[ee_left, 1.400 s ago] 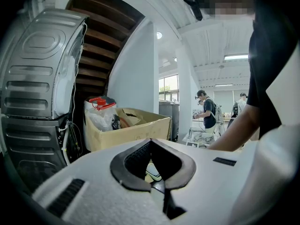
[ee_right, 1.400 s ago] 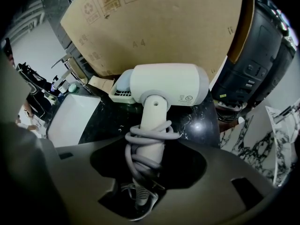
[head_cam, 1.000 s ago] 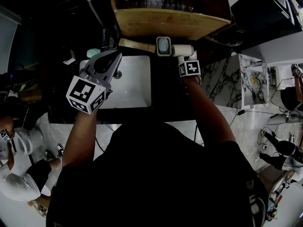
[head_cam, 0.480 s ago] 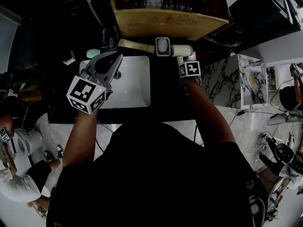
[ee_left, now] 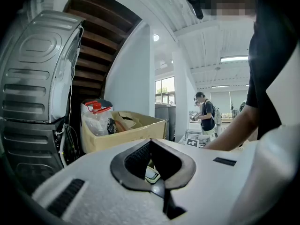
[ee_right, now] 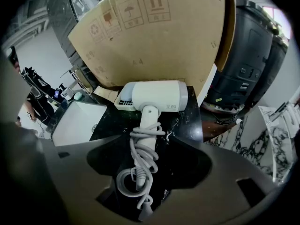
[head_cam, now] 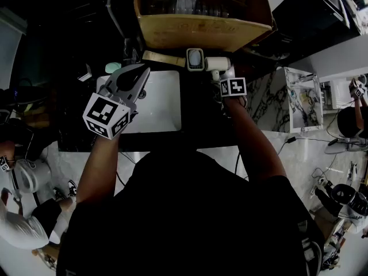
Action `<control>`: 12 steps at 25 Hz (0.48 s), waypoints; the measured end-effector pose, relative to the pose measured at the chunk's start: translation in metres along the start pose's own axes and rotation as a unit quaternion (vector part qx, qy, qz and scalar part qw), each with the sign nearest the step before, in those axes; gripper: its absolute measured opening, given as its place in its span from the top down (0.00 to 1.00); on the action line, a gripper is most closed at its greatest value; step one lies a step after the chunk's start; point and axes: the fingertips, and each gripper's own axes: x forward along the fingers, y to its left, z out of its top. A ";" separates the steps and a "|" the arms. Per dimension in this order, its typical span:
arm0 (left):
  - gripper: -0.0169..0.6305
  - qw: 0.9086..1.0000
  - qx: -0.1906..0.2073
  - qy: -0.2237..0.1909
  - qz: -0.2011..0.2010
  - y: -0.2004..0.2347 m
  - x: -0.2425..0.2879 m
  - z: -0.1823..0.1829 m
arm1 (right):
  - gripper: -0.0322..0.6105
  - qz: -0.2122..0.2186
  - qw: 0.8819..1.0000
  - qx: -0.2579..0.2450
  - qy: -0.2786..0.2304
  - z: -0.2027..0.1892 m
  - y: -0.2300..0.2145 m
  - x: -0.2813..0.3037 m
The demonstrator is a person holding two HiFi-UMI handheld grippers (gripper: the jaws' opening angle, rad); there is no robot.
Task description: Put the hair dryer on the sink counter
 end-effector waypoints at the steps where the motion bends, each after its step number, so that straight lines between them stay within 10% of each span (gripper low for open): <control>1: 0.95 1.000 0.001 -0.001 0.001 -0.001 -0.001 0.001 | 0.50 0.001 1.000 0.001 -0.004 0.001 0.000 -0.003; 12: 0.95 1.000 0.021 -0.015 0.012 -0.016 -0.015 0.023 | 0.51 0.023 0.997 -0.021 -0.073 0.036 0.017 -0.055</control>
